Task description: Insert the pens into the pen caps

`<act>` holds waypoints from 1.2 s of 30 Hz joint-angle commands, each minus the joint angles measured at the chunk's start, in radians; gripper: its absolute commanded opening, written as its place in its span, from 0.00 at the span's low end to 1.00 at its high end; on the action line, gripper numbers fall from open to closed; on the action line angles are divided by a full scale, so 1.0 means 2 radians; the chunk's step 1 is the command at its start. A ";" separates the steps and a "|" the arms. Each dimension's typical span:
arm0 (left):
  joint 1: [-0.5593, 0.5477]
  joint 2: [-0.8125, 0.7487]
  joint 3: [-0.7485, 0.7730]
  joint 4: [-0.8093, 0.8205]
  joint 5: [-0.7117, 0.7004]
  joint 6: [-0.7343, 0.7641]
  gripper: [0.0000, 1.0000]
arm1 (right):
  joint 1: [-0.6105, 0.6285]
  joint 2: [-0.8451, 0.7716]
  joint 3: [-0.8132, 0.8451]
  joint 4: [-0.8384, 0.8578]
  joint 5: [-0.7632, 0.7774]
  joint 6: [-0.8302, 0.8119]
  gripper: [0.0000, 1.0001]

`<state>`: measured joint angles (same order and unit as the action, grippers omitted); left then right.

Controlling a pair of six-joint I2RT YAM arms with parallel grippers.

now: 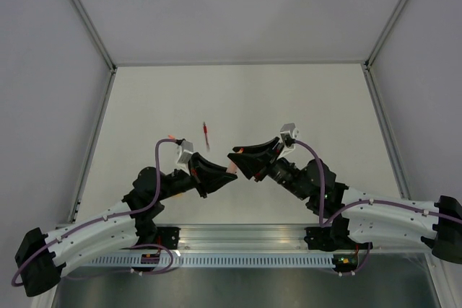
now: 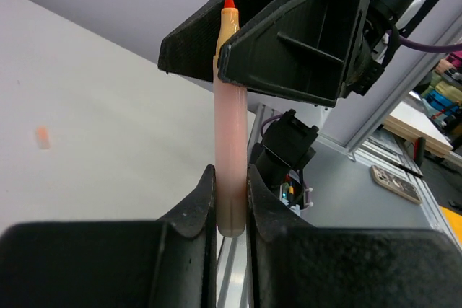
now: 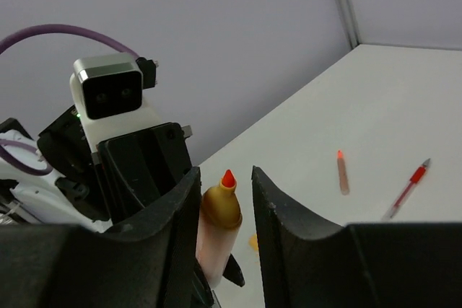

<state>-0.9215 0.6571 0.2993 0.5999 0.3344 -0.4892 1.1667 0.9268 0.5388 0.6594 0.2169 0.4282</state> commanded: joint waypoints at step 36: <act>-0.001 0.027 0.031 -0.004 0.013 -0.007 0.02 | -0.002 -0.005 0.033 -0.108 0.022 0.033 0.67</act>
<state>-0.9211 0.7338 0.3199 0.6224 0.4644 -0.5400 1.1652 0.9596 0.5419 0.5838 0.1143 0.4805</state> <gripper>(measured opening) 0.242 0.647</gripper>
